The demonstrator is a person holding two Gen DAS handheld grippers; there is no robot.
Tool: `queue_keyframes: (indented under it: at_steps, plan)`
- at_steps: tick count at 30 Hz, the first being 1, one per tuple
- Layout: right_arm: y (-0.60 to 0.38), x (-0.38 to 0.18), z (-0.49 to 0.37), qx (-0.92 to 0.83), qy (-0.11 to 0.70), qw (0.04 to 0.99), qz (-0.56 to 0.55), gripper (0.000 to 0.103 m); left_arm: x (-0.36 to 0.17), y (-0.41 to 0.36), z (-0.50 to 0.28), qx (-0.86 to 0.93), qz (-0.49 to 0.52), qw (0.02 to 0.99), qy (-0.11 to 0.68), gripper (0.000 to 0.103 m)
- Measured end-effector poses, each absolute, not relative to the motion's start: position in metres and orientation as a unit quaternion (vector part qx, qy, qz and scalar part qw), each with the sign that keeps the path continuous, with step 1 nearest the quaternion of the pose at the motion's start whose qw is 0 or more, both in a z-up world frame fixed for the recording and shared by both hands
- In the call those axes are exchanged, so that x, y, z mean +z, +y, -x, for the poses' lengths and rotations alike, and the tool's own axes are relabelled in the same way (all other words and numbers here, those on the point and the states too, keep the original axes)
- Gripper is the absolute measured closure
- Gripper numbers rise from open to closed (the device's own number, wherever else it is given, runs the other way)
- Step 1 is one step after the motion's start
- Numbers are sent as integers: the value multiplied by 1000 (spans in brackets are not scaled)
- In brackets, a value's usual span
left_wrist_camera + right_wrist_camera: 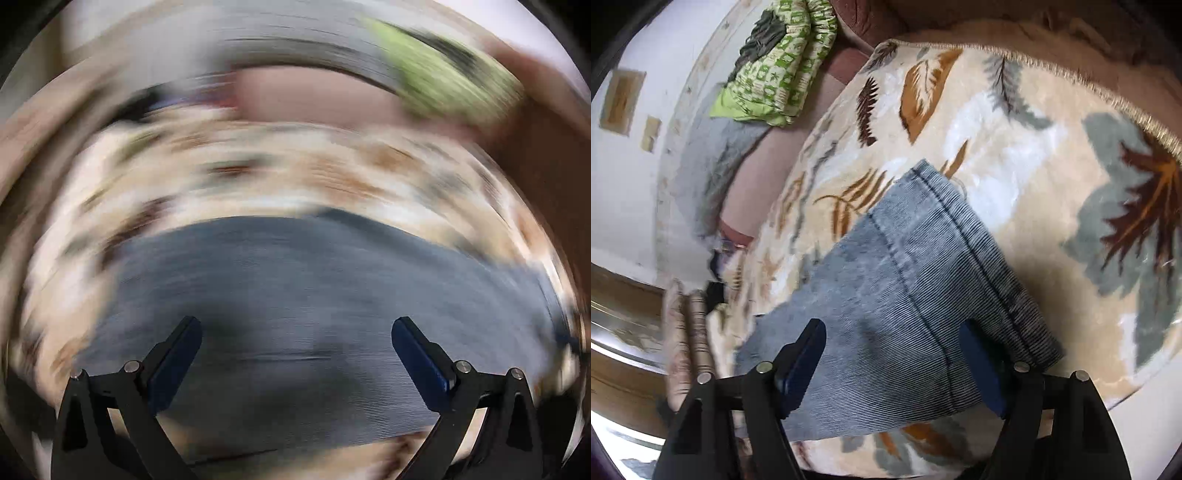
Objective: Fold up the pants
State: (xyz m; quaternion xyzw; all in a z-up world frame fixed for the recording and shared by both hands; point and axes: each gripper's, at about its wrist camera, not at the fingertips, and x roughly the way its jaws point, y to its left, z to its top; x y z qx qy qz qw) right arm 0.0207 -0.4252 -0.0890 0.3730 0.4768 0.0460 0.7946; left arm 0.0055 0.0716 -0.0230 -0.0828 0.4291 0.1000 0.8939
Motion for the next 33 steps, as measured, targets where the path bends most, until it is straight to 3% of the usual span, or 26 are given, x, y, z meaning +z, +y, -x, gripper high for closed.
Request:
queue_keyframes:
  at_steps: [4,9,11,12,13,17,19,20,25,26,28,33]
  plan:
    - [-410,-80,-21,27,479,813,-330,25,-36,191,38,232,253,834,432,3]
    - [-386,-58,-20,47,470,828,-300,25,-62,222,48,222,346,789,456,3]
    - [-379,-52,-19,52,473,829,-294,25,-68,217,45,206,358,784,463,20]
    - [-378,-50,-18,53,471,830,-292,25,-70,215,40,204,347,783,473,55]
    - [-376,-48,-18,53,471,831,-291,25,-70,212,35,202,334,784,483,79]
    - [-376,-52,-17,44,479,826,-295,25,-84,216,32,198,373,762,492,78]
    - [-377,-53,-15,42,480,825,-296,25,-86,221,33,207,374,759,492,51]
    - [-376,-54,-14,41,480,825,-295,25,-85,222,35,212,380,758,486,46]
    - [-376,-55,-14,40,481,824,-297,25,-82,223,37,199,408,756,472,41]
    - [-376,-55,-14,42,481,824,-297,25,-81,223,36,200,402,759,472,43]
    - [-374,-54,-14,44,480,825,-295,25,-79,222,29,200,377,769,476,94]
    - [-371,-54,-13,42,482,825,-291,25,-57,223,21,196,353,793,455,96]
